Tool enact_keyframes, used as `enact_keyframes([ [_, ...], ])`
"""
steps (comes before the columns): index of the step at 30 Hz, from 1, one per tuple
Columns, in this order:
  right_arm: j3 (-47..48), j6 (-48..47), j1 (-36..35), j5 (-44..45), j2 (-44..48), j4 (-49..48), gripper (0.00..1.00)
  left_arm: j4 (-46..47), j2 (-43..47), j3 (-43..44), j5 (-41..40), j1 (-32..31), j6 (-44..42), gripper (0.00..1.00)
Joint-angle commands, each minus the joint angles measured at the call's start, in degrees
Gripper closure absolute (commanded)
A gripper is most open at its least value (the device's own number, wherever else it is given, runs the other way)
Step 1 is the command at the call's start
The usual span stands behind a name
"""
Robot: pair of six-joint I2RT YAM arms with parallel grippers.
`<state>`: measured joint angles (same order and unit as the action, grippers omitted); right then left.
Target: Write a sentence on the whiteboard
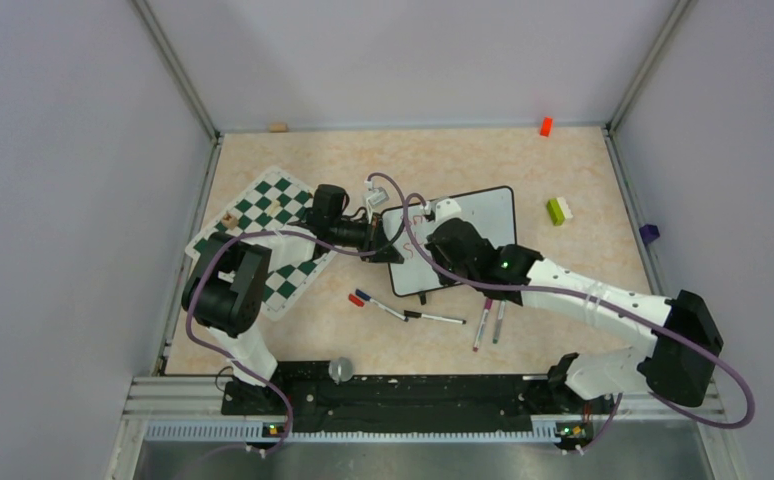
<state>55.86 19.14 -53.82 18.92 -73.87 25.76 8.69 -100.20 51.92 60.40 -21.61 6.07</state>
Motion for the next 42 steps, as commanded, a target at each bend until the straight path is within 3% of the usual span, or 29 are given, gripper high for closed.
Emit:
enact_keyframes([
  [1,0.0,0.8,0.7,1.9,2.0,0.3,1.0,-2.9,1.0,0.7,-6.3,-0.4,-1.1,1.0],
  [16,5.2,-0.8,0.7,6.4,0.2,1.3,1.0,-3.1,1.2,0.6,-6.4,-0.4,-1.2,1.0],
  [42,3.0,-1.3,3.0,4.9,4.9,3.2,1.0,-3.2,1.2,0.7,-6.4,-0.5,-1.4,1.0],
])
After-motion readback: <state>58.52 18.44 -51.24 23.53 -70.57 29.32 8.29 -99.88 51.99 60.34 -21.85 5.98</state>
